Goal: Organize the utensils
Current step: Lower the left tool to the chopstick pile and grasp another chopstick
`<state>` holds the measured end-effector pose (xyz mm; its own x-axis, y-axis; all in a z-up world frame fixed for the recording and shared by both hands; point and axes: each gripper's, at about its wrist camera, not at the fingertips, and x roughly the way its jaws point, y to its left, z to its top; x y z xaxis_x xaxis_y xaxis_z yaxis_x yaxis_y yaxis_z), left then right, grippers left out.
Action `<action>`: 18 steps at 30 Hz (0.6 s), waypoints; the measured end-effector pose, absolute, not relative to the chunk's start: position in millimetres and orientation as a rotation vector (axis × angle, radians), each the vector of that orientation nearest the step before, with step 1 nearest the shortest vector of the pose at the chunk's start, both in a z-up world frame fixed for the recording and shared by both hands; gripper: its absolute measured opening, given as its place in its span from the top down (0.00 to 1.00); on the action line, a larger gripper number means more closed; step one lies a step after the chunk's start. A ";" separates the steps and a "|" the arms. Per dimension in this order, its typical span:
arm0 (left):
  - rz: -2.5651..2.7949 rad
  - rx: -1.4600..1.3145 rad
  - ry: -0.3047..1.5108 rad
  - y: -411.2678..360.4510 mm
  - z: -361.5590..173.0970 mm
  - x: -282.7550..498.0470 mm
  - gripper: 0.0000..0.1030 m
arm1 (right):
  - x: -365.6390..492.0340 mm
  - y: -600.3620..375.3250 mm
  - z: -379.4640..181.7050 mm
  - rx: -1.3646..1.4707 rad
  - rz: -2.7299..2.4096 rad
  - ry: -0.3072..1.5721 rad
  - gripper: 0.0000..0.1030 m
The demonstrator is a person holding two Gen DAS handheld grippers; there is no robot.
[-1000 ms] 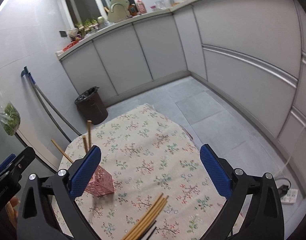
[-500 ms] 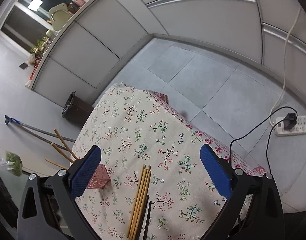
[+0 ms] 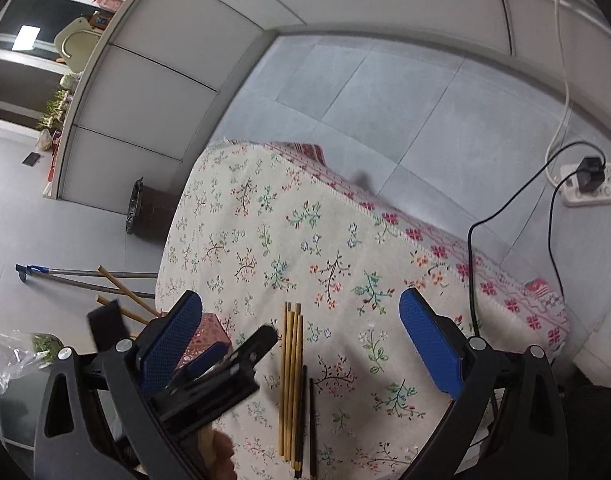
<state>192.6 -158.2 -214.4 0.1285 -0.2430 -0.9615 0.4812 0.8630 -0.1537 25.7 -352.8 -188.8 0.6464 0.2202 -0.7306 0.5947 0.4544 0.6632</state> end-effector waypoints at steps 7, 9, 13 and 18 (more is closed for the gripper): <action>-0.463 0.272 1.400 -162.8 -241.7 209.6 0.45 | 28.8 -353.4 -202.9 1.171 -0.250 0.921 0.07; -0.447 0.294 1.400 -163.0 -248.0 211.7 0.47 | 31.1 -352.0 -206.9 1.180 -0.239 0.939 0.07; -0.429 0.312 1.399 -162.6 -256.1 215.1 0.50 | 33.6 -350.0 -212.0 1.190 -0.234 0.960 0.07; -0.432 0.339 1.391 -165.2 -259.2 211.8 0.52 | 34.1 -350.8 -213.8 1.189 -0.239 0.964 0.07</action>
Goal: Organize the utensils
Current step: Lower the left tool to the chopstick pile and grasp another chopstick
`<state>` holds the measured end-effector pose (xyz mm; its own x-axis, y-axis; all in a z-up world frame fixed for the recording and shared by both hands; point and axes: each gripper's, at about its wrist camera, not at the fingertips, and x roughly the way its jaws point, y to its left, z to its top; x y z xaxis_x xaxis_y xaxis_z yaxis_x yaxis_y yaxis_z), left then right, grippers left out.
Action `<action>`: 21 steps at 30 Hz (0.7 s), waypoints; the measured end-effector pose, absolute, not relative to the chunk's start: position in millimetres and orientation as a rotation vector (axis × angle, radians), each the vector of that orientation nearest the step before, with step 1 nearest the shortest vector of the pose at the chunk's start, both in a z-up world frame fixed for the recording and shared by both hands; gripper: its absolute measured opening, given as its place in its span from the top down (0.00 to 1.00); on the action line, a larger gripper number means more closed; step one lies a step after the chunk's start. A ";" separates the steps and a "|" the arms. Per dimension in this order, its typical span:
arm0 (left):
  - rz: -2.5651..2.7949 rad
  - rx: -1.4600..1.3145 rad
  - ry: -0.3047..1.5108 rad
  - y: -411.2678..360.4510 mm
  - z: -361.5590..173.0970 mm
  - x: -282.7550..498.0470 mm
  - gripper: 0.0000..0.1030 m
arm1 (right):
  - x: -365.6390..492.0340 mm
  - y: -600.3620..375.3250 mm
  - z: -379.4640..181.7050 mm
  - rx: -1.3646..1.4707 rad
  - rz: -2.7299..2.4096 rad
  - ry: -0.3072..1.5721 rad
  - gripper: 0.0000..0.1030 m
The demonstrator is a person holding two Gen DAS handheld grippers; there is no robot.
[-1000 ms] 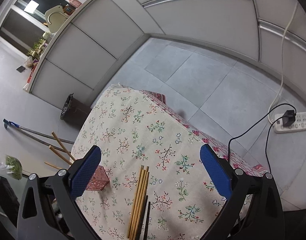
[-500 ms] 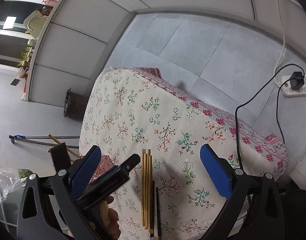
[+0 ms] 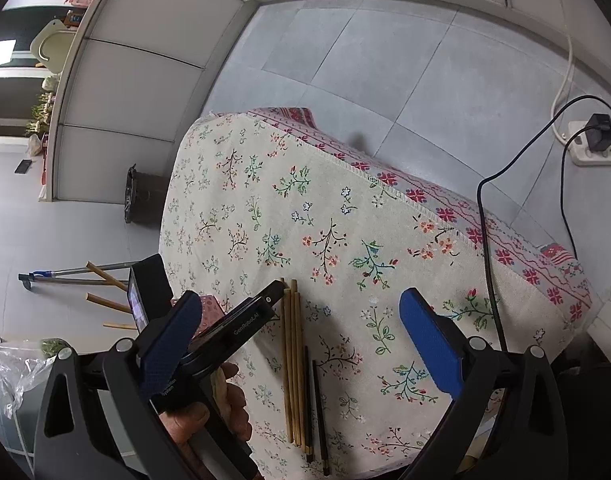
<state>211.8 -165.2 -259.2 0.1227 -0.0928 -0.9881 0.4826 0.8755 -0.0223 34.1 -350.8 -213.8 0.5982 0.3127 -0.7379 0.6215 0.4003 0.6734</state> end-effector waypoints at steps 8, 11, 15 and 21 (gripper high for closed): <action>-0.439 0.410 1.357 -181.7 -265.7 203.2 0.87 | 36.6 -348.7 -217.4 1.157 -0.247 0.996 0.07; -0.444 0.415 1.331 -177.4 -265.4 200.8 0.92 | 40.5 -347.0 -219.5 1.111 -0.262 1.011 0.07; -0.413 0.441 1.265 -161.2 -259.6 194.2 0.94 | 50.4 -336.5 -234.2 1.074 -0.255 1.070 0.07; -0.409 0.401 1.192 -129.4 -229.4 176.1 0.95 | 74.7 -304.3 -264.4 1.006 -0.169 1.206 0.30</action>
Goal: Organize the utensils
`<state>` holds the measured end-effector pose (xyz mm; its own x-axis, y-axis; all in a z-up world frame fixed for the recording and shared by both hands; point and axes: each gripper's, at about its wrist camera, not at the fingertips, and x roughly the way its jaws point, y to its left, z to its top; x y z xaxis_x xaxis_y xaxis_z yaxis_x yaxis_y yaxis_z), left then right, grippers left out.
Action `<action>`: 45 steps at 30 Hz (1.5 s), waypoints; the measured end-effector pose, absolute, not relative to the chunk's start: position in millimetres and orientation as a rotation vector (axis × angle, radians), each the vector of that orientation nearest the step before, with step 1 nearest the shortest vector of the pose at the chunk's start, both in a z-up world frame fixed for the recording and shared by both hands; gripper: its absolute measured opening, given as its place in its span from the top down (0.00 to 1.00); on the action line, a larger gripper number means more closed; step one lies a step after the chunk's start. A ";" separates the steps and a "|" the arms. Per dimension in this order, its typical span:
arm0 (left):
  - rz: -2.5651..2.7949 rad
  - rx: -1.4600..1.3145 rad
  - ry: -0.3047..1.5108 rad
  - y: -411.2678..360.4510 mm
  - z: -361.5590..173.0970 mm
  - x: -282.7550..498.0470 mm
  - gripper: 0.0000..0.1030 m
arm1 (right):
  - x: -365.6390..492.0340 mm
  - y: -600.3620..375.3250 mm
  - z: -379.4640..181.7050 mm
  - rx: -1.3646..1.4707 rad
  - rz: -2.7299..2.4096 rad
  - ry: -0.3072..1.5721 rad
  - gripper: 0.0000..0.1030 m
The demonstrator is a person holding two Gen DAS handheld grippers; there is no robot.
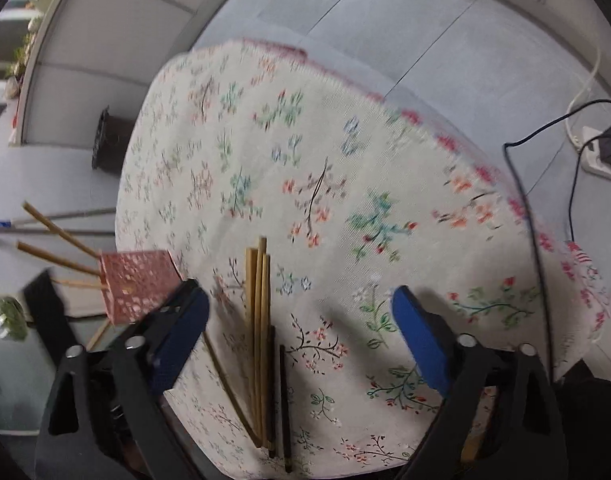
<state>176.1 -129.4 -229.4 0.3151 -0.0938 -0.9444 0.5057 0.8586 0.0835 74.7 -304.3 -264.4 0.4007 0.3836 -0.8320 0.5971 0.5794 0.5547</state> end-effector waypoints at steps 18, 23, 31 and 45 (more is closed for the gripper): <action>-0.405 0.343 1.125 -87.3 -191.5 162.5 0.96 | 113.9 -259.5 -281.4 0.883 -0.244 1.267 0.77; -0.403 0.346 1.124 -85.8 -190.6 160.3 0.95 | 118.9 -251.3 -278.9 0.797 -0.275 1.272 0.77; -0.395 0.353 1.101 -81.9 -186.1 151.6 0.95 | 123.0 -248.9 -283.0 0.795 -0.260 1.250 0.94; -0.423 0.300 0.998 -51.4 -158.8 126.3 0.95 | 96.6 -252.5 -223.7 0.765 -0.105 1.003 0.95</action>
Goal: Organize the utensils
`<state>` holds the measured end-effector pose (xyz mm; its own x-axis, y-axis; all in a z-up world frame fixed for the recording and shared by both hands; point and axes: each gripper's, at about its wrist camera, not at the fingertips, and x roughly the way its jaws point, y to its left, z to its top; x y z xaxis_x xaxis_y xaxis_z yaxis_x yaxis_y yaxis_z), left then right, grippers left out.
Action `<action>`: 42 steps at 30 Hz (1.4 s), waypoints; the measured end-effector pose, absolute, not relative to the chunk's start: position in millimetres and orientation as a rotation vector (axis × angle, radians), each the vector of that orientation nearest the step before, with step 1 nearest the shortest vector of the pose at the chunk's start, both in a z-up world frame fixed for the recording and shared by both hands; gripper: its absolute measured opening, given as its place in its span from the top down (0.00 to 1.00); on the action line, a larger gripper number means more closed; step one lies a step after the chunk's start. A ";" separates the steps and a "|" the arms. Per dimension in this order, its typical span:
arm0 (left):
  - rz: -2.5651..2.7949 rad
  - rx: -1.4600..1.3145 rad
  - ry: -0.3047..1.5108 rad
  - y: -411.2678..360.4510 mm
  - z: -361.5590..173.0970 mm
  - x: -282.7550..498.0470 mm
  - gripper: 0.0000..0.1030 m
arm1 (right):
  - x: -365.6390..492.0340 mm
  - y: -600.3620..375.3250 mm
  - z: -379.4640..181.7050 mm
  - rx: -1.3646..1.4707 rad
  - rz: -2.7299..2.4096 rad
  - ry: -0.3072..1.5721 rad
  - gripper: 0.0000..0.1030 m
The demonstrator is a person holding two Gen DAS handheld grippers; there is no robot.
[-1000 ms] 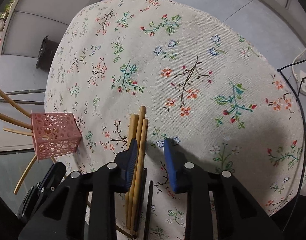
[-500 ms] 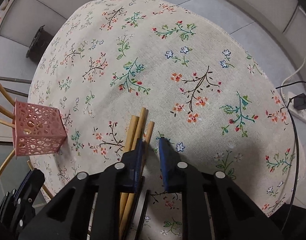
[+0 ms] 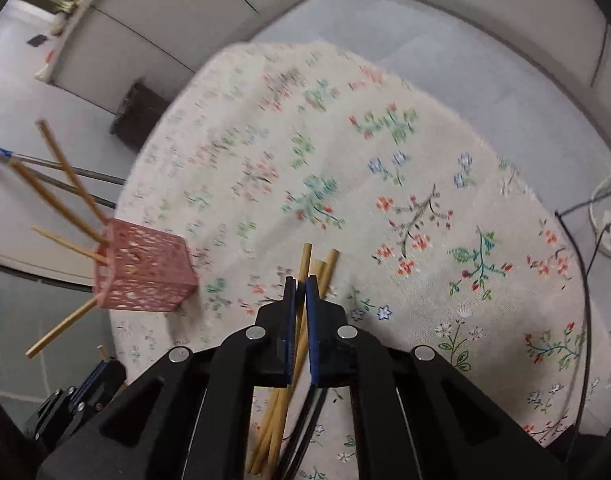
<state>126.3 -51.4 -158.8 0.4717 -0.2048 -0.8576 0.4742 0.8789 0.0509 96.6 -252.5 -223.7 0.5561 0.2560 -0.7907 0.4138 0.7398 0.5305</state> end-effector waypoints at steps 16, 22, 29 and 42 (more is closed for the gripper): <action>-0.406 0.131 0.827 -1.1 -96.7 82.9 0.96 | 18.8 -203.9 -94.8 0.418 0.143 0.588 1.00; -0.413 0.095 0.815 6.8 -89.7 77.3 0.95 | 29.1 -219.9 -108.7 0.485 0.051 0.692 0.99; -0.459 0.095 0.800 -6.1 -85.2 73.9 0.95 | 126.1 -301.3 -189.4 0.775 -0.115 1.051 0.53; -0.462 0.083 0.836 -6.5 -97.1 90.9 0.95 | 224.3 -297.2 -263.4 0.554 -0.192 1.207 0.56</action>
